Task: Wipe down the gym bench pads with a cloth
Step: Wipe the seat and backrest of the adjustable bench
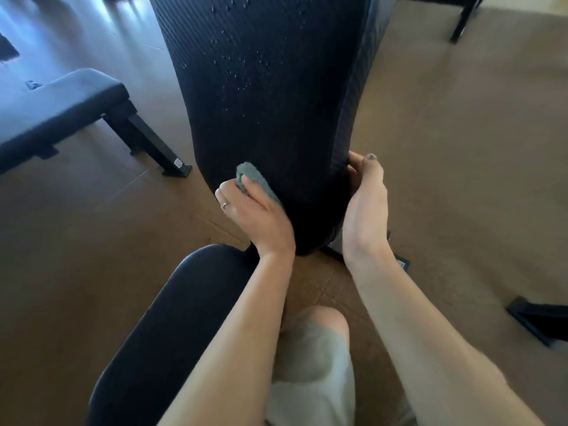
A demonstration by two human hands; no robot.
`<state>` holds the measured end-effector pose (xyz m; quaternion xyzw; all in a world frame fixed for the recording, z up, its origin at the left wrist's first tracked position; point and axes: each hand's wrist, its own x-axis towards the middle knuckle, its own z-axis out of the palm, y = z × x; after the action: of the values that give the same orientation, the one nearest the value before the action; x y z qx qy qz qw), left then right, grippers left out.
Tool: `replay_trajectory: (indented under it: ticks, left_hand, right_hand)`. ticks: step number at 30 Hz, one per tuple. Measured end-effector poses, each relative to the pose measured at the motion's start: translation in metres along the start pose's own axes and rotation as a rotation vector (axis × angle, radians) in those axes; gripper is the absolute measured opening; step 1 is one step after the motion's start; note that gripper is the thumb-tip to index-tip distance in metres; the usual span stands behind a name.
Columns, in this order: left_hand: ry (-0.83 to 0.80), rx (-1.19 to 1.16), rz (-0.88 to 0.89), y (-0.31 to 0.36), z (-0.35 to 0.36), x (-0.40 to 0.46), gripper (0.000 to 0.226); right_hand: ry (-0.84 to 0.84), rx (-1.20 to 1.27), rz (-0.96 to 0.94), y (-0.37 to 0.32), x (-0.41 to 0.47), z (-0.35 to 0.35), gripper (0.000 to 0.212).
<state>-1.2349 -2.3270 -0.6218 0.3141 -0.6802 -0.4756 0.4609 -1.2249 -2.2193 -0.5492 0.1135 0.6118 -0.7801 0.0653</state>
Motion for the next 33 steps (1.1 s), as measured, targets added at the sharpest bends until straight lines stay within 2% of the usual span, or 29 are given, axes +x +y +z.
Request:
replay_trajectory:
  ticks: [2,3,5,7,10,12,14,15,16,18,21,24,25,26,27,30,33]
  left_hand:
    - [-0.006,-0.051,-0.337,-0.016,-0.002,0.015,0.022]
    - [-0.021,-0.085,-0.445,-0.019,-0.004,0.021,0.023]
    - [-0.064,-0.139,-0.472,-0.013,-0.006,0.024,0.024]
    - [-0.099,-0.170,-0.246,0.010,-0.010,0.014,0.025]
    - [-0.221,-0.238,0.292,0.050,-0.013,-0.002,0.020]
    - [-0.262,-0.207,0.576,0.066,-0.009,0.003,0.024]
    - [-0.255,-0.126,0.733,0.062,-0.004,0.016,0.023]
    - [-0.244,-0.086,0.753,0.053,-0.003,0.024,0.021]
    - [-0.223,-0.061,0.725,0.042,-0.003,0.030,0.019]
    - [-0.156,-0.023,0.545,0.019,-0.006,0.042,0.021]
    - [-0.058,-0.032,0.188,-0.004,-0.009,0.062,0.021]
    - [-0.014,-0.180,-0.285,-0.001,-0.005,0.079,0.020]
    - [-0.016,-0.193,-0.340,0.005,-0.004,0.080,0.020]
    - [-0.026,-0.191,-0.302,0.013,-0.003,0.078,0.019]
    - [-0.043,-0.194,-0.179,0.023,-0.005,0.073,0.019]
    - [-0.187,-0.237,0.373,0.051,-0.007,0.051,0.022]
    - [-0.294,-0.210,0.858,0.070,-0.001,0.041,0.020]
  right_hand:
    - [0.046,-0.005,-0.017,0.003,-0.002,0.006,0.048]
    - [0.072,-0.015,-0.032,0.005,-0.002,0.011,0.047]
    - [0.132,-0.024,-0.055,0.004,-0.005,0.020,0.046]
    - [0.174,0.004,-0.050,0.001,-0.008,0.026,0.048]
    - [0.213,0.053,-0.068,-0.003,-0.009,0.024,0.050]
    - [0.209,0.055,-0.090,-0.005,-0.010,0.018,0.053]
    - [0.193,0.044,-0.078,-0.005,-0.012,0.014,0.056]
    - [0.193,0.019,-0.067,-0.005,-0.013,0.014,0.057]
    - [0.202,-0.010,-0.057,-0.006,-0.014,0.015,0.056]
    - [0.253,-0.060,-0.053,-0.007,-0.016,0.020,0.054]
    - [0.311,-0.110,-0.076,-0.003,-0.016,0.027,0.053]
    - [0.369,-0.160,-0.190,0.003,-0.014,0.035,0.046]
    - [0.392,-0.155,-0.207,0.006,-0.013,0.039,0.043]
    - [0.425,-0.147,-0.212,0.008,-0.011,0.042,0.042]
    - [0.466,-0.133,-0.215,0.010,-0.009,0.044,0.042]
    - [0.561,-0.133,-0.254,0.014,-0.004,0.047,0.041]
    - [0.561,-0.132,-0.277,0.015,0.000,0.043,0.040]
